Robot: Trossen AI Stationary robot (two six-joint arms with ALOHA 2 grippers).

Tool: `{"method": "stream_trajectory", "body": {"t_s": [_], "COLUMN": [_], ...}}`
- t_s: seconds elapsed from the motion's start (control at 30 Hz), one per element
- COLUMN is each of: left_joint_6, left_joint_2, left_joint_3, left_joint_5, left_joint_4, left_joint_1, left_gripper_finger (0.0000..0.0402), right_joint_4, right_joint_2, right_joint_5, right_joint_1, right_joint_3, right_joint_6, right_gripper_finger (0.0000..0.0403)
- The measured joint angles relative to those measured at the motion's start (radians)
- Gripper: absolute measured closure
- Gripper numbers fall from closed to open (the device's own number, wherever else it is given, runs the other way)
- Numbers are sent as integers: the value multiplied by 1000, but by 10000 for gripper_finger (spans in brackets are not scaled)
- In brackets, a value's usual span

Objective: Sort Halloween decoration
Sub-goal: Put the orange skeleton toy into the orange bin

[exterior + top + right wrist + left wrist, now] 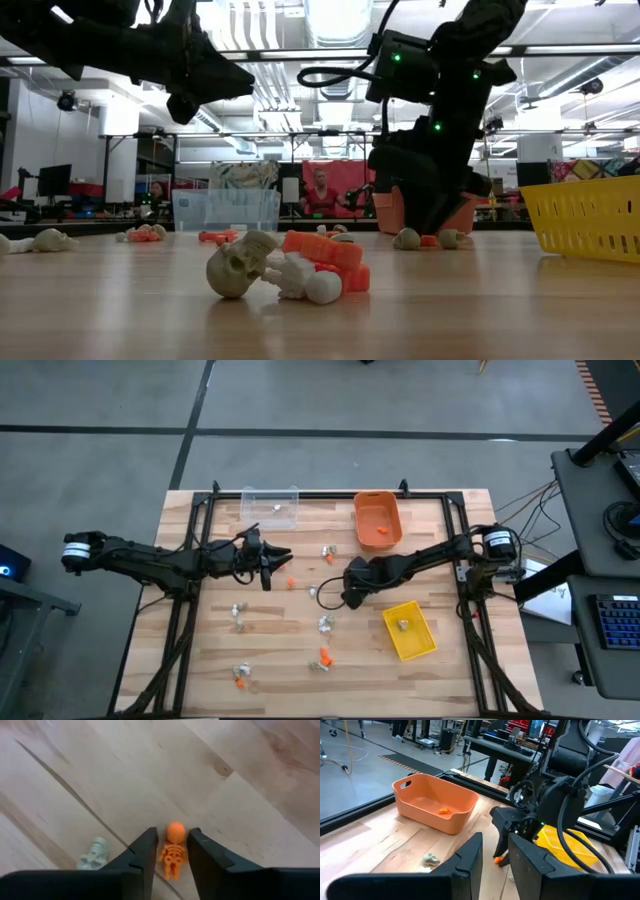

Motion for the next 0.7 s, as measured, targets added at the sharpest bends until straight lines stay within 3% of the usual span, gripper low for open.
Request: {"method": "stream_trajectory", "body": {"t_s": [0.27,0.7], "left_joint_6": [0,0], "left_joint_2": [0,0], "left_joint_3": [0,0], "left_joint_5": [-3,-5], "left_joint_4": [6,33], "left_joint_1": [0,0], "left_gripper_finger": [326,326], "right_joint_4": [13,7], "right_joint_2": [-5,-93], "right_joint_5": [-4,-10], "right_joint_1": [0,0], "right_joint_3": [-5,64], "right_joint_6": [-29,-125], "right_gripper_finger": [385,384]}}
